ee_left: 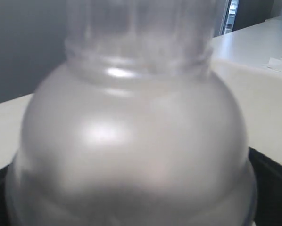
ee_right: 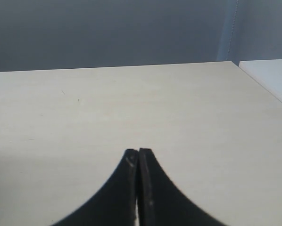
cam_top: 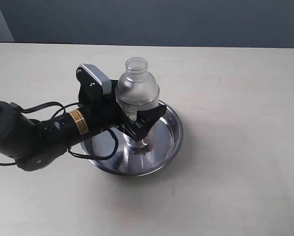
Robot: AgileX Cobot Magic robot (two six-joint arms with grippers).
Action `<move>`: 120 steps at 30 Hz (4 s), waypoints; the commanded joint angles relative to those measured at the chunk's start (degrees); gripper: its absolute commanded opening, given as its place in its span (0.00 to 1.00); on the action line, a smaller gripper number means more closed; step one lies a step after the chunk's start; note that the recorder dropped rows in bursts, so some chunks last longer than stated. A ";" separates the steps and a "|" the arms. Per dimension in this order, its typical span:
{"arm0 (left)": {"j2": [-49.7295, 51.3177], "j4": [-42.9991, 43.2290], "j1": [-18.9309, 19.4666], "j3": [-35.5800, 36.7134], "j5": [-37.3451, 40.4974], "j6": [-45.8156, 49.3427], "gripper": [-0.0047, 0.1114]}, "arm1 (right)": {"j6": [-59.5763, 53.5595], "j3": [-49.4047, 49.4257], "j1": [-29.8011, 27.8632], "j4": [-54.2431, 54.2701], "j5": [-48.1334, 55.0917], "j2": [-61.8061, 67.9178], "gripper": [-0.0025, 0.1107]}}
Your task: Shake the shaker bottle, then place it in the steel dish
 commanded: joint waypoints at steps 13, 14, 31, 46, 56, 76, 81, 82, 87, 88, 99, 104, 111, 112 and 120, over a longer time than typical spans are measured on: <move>-17.18 -0.86 0.08 0.45 8.30 -1.76 0.92 | -0.11 0.07 -0.20 0.04 -0.75 -0.27 0.01; -19.19 -0.86 0.08 0.45 10.62 -1.89 0.90 | -0.11 0.07 -0.20 0.04 -0.75 -0.27 0.01; -66.67 4.99 -0.02 9.28 62.85 -13.67 0.04 | -0.11 0.07 -0.20 0.04 -0.75 -0.27 0.01; -100.12 -4.00 -0.02 17.10 96.87 -18.04 0.04 | -0.11 0.07 -0.20 0.04 -0.75 -0.27 0.01; -108.03 -13.10 4.68 25.19 93.85 -2.75 0.04 | -0.11 0.07 -0.20 0.04 -0.75 -0.27 0.01; -113.33 -33.37 19.03 36.17 86.01 16.80 0.04 | -0.11 0.07 -0.20 0.04 -0.75 -0.27 0.01; -113.33 -33.40 19.03 36.17 83.15 16.80 0.04 | -0.11 0.07 -0.20 0.04 -0.75 -0.27 0.01; -113.33 -33.40 19.03 36.17 82.22 16.80 0.04 | -0.11 0.07 -0.20 0.04 -0.75 -0.27 0.01; -113.33 -33.40 19.03 36.17 82.77 16.80 0.04 | -0.11 0.07 -0.20 0.04 -0.75 -0.27 0.01; -113.33 -33.40 19.03 36.17 82.77 16.80 0.04 | -0.11 0.07 -0.20 0.04 -0.75 -0.27 0.01; -113.33 -33.40 19.03 36.17 82.90 16.80 0.04 | -0.11 0.07 -0.20 0.04 -0.75 -0.27 0.01; -113.33 -33.00 19.03 36.17 82.89 16.80 0.04 | -0.11 0.07 -0.20 0.04 -0.75 -0.27 0.01; -113.33 -33.00 19.03 36.17 82.89 16.80 0.04 | -0.11 0.07 -0.20 0.04 -0.75 -0.27 0.01; -113.33 -33.00 19.03 36.17 82.89 16.80 0.04 | -0.11 0.07 -0.20 0.04 -0.75 -0.27 0.01; -113.33 -33.00 19.03 36.17 82.89 16.80 0.04 | -0.11 0.07 -0.20 0.04 -0.75 -0.27 0.01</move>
